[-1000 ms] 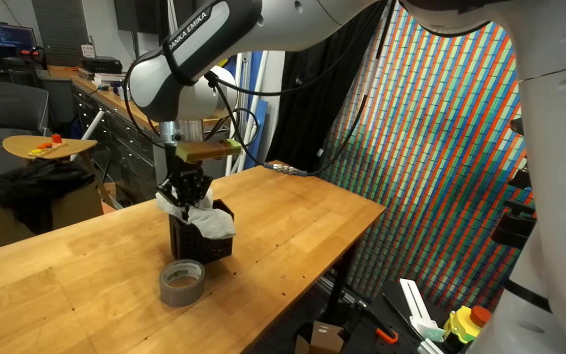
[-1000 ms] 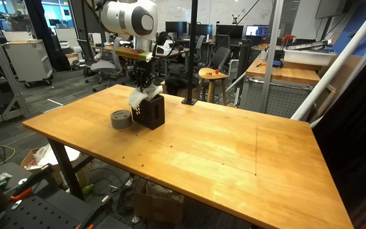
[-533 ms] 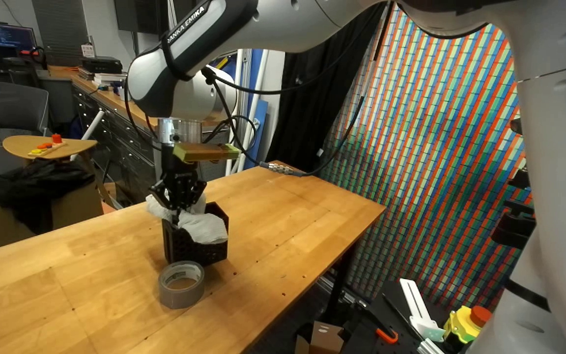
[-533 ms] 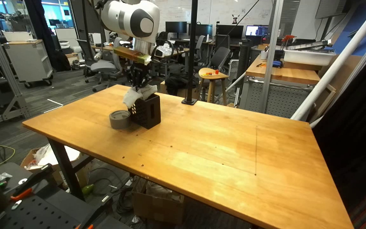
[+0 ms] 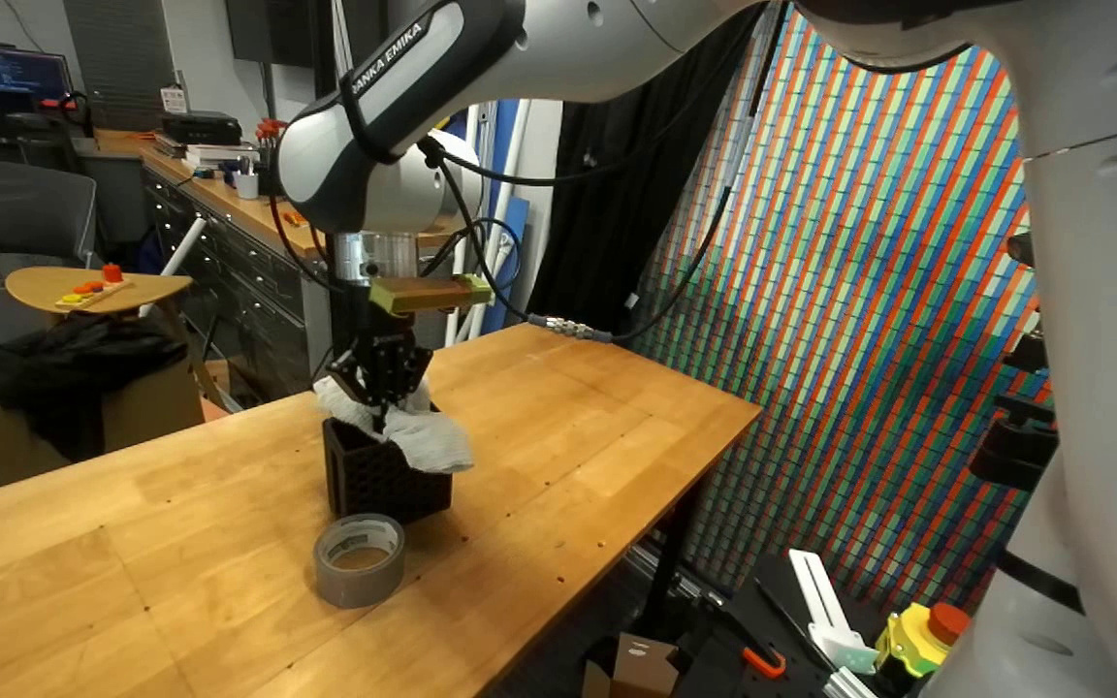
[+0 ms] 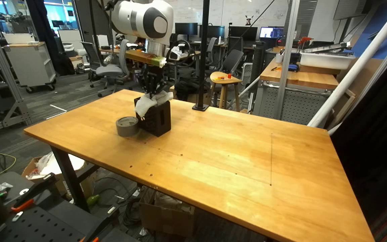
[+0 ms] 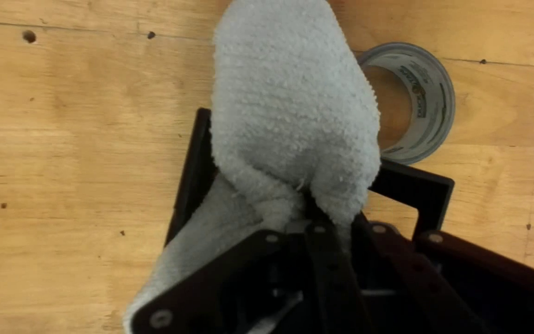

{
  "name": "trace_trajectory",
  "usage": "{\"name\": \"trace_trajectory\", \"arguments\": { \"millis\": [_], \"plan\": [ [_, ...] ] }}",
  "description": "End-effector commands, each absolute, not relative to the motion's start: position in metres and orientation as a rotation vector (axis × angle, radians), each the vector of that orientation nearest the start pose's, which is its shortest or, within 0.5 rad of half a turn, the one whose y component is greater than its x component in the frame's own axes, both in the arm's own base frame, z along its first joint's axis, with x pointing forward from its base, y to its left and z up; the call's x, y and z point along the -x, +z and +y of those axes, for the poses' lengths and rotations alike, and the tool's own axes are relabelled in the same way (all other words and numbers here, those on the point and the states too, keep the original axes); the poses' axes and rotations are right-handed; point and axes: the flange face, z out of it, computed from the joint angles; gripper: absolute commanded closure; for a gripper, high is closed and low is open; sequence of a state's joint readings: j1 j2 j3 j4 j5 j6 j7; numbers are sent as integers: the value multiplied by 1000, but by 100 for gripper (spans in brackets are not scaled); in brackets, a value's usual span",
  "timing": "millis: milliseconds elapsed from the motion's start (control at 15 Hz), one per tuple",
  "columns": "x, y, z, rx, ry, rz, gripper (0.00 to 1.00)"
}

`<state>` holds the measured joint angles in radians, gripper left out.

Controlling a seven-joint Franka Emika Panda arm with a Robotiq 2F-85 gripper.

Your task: Put the towel in the box

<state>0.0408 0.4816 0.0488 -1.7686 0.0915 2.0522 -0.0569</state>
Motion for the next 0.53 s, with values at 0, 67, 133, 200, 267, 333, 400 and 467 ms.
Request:
{"name": "trace_trajectory", "arguments": {
  "millis": [0, 67, 133, 200, 267, 333, 400, 467],
  "plan": [
    [-631, 269, 48, 3070, 343, -197, 96],
    [-632, 268, 50, 3069, 344, -212, 96],
    [-634, 266, 55, 3063, 344, -227, 96],
    [-635, 264, 59, 3056, 344, -241, 96],
    [-635, 263, 64, 3051, 344, -256, 96],
    [-636, 262, 67, 3049, 348, -267, 96],
    [-636, 260, 70, 3051, 350, -269, 96],
    [-636, 260, 72, 3052, 343, -274, 96]
  ]
}}
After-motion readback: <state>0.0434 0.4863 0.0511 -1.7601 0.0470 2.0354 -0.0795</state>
